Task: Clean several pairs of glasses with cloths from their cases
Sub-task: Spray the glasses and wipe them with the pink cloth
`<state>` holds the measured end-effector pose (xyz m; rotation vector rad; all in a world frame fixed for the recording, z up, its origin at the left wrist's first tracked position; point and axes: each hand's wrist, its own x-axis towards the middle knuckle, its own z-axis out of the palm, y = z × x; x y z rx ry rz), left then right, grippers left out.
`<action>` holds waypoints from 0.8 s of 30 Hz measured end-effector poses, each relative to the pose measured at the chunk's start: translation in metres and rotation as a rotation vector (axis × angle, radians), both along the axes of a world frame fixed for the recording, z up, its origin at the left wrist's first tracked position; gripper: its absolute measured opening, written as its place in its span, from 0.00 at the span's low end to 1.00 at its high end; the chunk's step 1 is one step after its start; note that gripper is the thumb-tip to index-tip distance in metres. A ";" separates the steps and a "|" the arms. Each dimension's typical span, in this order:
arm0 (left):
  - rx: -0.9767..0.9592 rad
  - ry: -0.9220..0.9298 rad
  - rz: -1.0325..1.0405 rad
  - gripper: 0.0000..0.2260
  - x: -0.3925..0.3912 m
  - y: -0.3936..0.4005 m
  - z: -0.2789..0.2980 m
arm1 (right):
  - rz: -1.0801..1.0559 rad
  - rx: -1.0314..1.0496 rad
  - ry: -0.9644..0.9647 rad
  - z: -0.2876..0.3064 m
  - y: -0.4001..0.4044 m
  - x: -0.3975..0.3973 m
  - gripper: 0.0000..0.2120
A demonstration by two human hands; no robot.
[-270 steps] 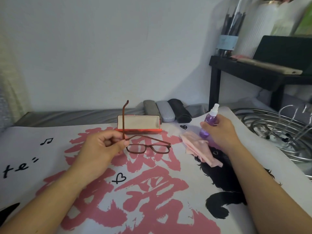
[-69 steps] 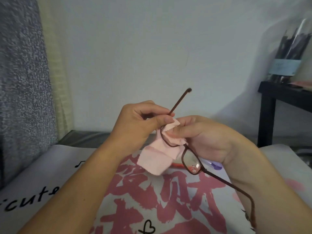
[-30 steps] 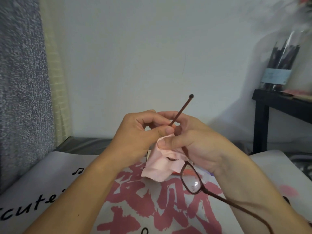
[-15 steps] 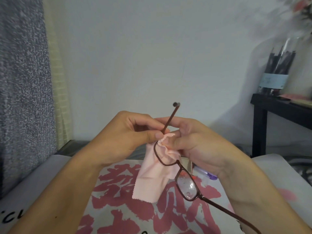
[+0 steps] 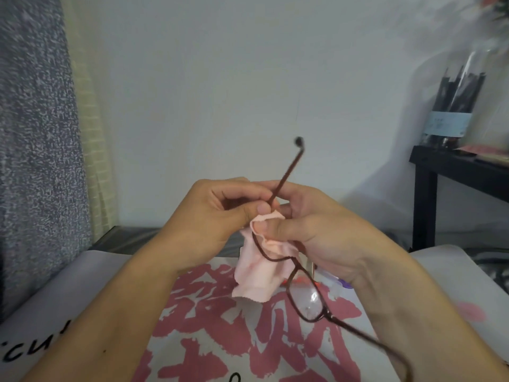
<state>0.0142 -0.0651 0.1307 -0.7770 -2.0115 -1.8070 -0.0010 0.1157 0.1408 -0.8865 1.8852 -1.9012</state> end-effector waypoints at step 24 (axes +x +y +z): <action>0.050 0.079 -0.018 0.06 -0.013 0.009 -0.020 | -0.099 0.043 -0.098 0.004 0.001 -0.002 0.35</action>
